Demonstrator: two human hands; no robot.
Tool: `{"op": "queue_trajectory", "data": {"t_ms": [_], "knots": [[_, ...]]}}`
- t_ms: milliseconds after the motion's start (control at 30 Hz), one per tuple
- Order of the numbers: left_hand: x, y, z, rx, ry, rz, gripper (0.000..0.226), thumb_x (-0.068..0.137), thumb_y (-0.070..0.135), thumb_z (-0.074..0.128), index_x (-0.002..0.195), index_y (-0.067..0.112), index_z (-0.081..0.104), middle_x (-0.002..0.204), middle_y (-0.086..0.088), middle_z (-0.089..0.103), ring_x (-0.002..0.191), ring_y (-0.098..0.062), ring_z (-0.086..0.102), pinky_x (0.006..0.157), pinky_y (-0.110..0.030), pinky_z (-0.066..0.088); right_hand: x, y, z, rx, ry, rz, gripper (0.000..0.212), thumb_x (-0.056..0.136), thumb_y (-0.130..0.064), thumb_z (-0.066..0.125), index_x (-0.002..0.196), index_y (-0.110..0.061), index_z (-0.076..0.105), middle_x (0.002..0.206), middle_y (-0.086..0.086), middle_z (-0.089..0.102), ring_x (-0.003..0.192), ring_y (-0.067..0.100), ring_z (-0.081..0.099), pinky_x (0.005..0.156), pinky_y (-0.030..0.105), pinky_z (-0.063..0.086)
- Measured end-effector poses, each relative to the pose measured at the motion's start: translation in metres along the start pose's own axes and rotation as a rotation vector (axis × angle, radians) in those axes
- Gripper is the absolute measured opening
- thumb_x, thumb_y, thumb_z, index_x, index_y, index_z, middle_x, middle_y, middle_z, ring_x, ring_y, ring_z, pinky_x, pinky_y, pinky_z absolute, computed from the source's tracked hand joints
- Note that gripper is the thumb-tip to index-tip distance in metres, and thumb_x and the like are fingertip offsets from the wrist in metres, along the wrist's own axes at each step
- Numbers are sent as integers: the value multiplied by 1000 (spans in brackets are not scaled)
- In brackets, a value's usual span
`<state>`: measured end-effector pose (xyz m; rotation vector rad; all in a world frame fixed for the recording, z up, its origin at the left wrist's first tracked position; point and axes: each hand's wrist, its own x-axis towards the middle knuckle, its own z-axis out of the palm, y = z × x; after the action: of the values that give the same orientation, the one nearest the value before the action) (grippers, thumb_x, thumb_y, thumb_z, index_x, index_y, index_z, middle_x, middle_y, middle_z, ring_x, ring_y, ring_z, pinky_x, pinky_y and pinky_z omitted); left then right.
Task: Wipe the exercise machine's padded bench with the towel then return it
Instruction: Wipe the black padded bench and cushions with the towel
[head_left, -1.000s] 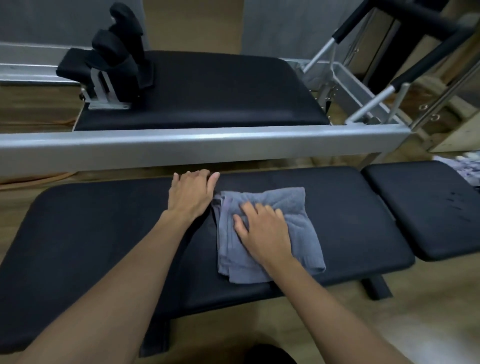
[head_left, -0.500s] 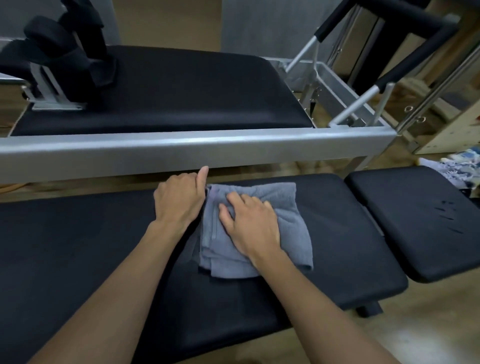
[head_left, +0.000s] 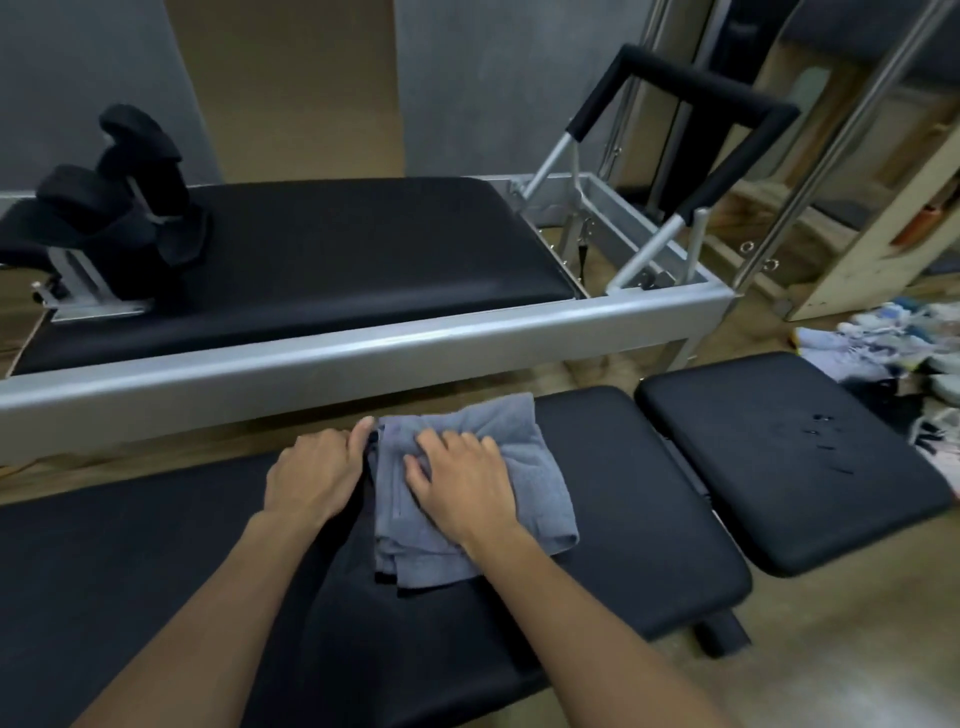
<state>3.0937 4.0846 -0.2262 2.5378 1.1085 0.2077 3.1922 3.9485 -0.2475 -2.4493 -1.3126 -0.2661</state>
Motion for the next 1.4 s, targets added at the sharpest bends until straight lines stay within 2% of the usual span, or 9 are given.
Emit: {"op": "queue_trajectory", "data": {"t_ms": [167,433,600,700,867,1000,1133,1267,1400], "knots": [[-3,4,3,83,7,97,75,94,61,10,102,17,71,104,-16,67,98,-38,62,86,-44,45,-61,6,-27,-9,-6,-6,24,93,-43,42,95,-25,57,85,-1,67,76,20,61,71,37,44],[-12,40,22,71,17,230,48,101,43,26,93,18,66,104,-5,67,102,-31,60,97,-49,36,-112,15,-42,-86,10,9,21,87,-47,49,88,-28,57,74,-7,64,68,16,59,67,34,48],[1,47,34,-86,140,167,54,101,44,27,72,12,60,80,-12,68,80,-38,63,70,-41,45,-84,23,-28,-70,47,24,20,88,-45,48,80,-27,54,67,-8,61,63,14,56,64,33,45],[12,40,35,-121,179,134,53,99,48,22,75,17,56,70,-7,64,71,-36,64,61,-36,42,-34,32,-12,-31,67,32,24,91,-43,42,81,-25,53,69,-5,63,65,18,58,65,36,42],[15,38,41,-82,114,113,41,100,46,21,116,26,54,98,-3,70,87,-29,66,66,-34,36,55,44,15,-65,58,51,33,92,-42,35,85,-20,58,78,4,69,71,26,63,68,40,43],[17,44,38,-121,40,64,51,95,57,13,115,28,49,96,-6,71,88,-29,65,73,-39,46,74,43,16,-74,19,57,45,90,-42,22,88,-17,60,82,7,70,74,28,63,70,41,41],[5,52,29,-29,-48,72,47,101,49,21,129,22,47,109,-13,70,100,-35,64,87,-42,48,37,44,2,-90,63,68,32,86,-40,37,82,-20,62,69,4,68,61,25,63,60,35,45],[-3,72,32,30,-38,161,46,102,44,25,129,17,51,127,-10,63,115,-30,57,102,-43,37,-29,61,-24,-46,25,63,34,90,-41,38,98,-22,64,79,0,70,70,21,64,67,39,47],[-7,109,49,-47,-23,305,43,102,40,31,129,15,55,134,-8,58,121,-29,54,106,-42,32,-87,77,-49,-65,16,22,26,90,-41,43,91,-23,62,75,-4,67,67,19,61,66,36,44]]}}
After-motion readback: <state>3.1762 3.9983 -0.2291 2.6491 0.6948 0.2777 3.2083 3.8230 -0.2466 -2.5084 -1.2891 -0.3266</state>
